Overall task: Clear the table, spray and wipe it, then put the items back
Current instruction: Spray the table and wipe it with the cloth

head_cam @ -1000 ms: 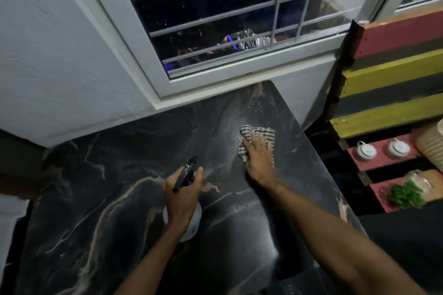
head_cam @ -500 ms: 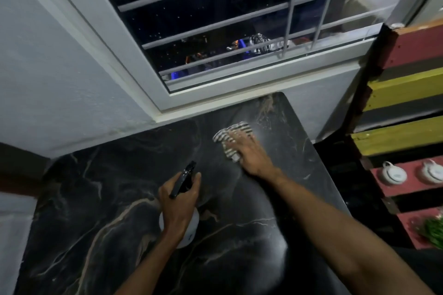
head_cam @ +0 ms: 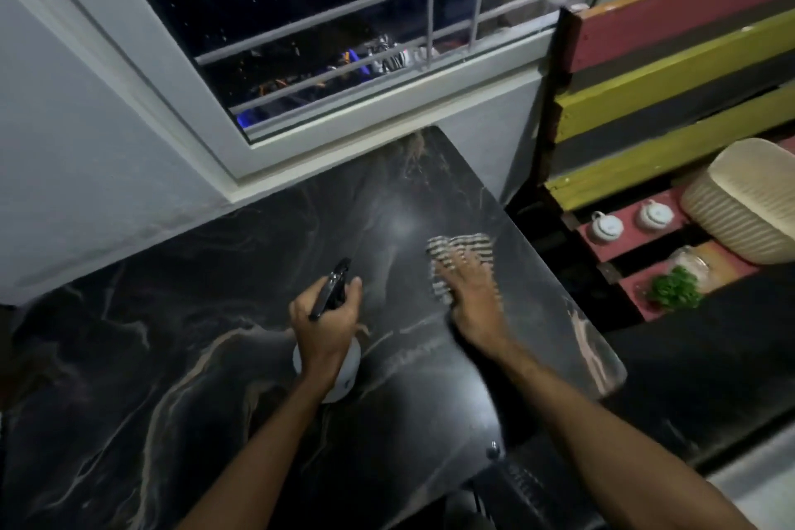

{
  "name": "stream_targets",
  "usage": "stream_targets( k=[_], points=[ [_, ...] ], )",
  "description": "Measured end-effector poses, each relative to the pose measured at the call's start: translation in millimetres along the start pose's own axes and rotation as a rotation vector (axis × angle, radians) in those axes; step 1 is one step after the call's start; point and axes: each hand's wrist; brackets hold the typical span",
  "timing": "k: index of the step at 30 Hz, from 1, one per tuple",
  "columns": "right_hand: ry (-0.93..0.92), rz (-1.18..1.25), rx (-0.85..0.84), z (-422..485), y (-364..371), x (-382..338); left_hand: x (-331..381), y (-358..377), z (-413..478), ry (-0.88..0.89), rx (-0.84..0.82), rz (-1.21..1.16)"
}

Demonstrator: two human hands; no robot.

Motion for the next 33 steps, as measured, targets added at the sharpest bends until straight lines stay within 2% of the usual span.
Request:
stream_targets(
  k=[2, 3, 4, 7, 8, 9, 10, 12, 13, 15, 17, 19, 21, 24, 25, 27, 30, 31, 33],
  points=[
    [-0.244, -0.019, -0.135, -50.2, 24.3, -31.4, -1.5, -6.9, -13.5, 0.050, -0.045, -0.018],
    [-0.264, -0.035, -0.132, -67.5, 23.7, -35.8, -4.6, -13.0, -21.3, 0.081, -0.071, -0.029],
    [-0.219, -0.030, -0.073, -73.2, 17.2, -30.9, -8.3, -18.3, -26.3, 0.095, -0.095, -0.040],
    [0.229, 0.011, 0.173, -86.7, 10.4, -38.4, -21.1, -40.0, -40.4, 0.109, -0.145, -0.078],
    [0.312, 0.009, 0.209, -93.7, 21.1, -60.3, -24.3, -49.3, -45.5, 0.113, -0.160, -0.095],
    [0.285, 0.013, 0.210, -103.8, 39.4, -85.7, -28.4, -58.6, -50.1, 0.121, -0.171, -0.109],
    [0.176, 0.024, 0.159, -117.2, 60.0, -110.6, -32.5, -66.5, -54.4, 0.132, -0.181, -0.116],
    [-0.101, 0.012, -0.031, -153.1, 90.5, -147.8, -40.8, -81.1, -62.0, 0.159, -0.203, -0.102],
    [-0.163, 0.010, -0.077, -166.2, 92.1, -150.9, -45.1, -86.3, -65.4, 0.161, -0.212, -0.080],
    [-0.086, -0.008, 0.015, -172.5, 73.6, -132.9, -53.2, -93.8, -71.6, 0.135, -0.223, -0.048],
    [0.204, -0.053, 0.140, -165.7, 45.9, -106.4, -56.8, -100.0, -77.8, 0.116, -0.238, -0.056],
    [0.421, -0.086, 0.174, -161.4, 31.6, -105.0, -55.4, -105.8, -86.2, 0.117, -0.250, -0.067],
    [0.366, -0.082, 0.136, -166.4, 48.1, -129.4, -52.8, -108.3, -92.8, 0.115, -0.256, -0.064],
    [0.053, -0.026, -0.003, -206.9, 87.4, -167.9, -46.3, -103.6, -102.0, 0.123, -0.274, -0.049],
    [0.008, -0.014, -0.017, -215.4, 86.2, -163.0, -45.0, -100.5, -104.1, 0.123, -0.281, -0.041],
    [0.109, 0.041, 0.072, -208.8, 61.9, -134.2, -44.0, -92.1, -107.3, 0.104, -0.284, -0.034],
    [0.422, -0.019, 0.219, -196.0, 24.9, -99.3, -40.6, -77.8, -113.3, 0.087, -0.256, -0.019],
    [0.424, -0.028, 0.217, -195.2, 23.5, -95.6, -38.3, -71.8, -114.9, 0.087, -0.242, -0.008],
    [0.254, -0.018, 0.133, -207.4, 27.2, -88.3, -33.5, -58.5, -118.1, 0.087, -0.232, 0.006]
  ],
)
Point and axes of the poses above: each hand's wrist, its own z-axis towards the middle knuckle, its own y-axis out of the palm, x = y × z, and after that the axes turned 10 degrees about -y, right-handed
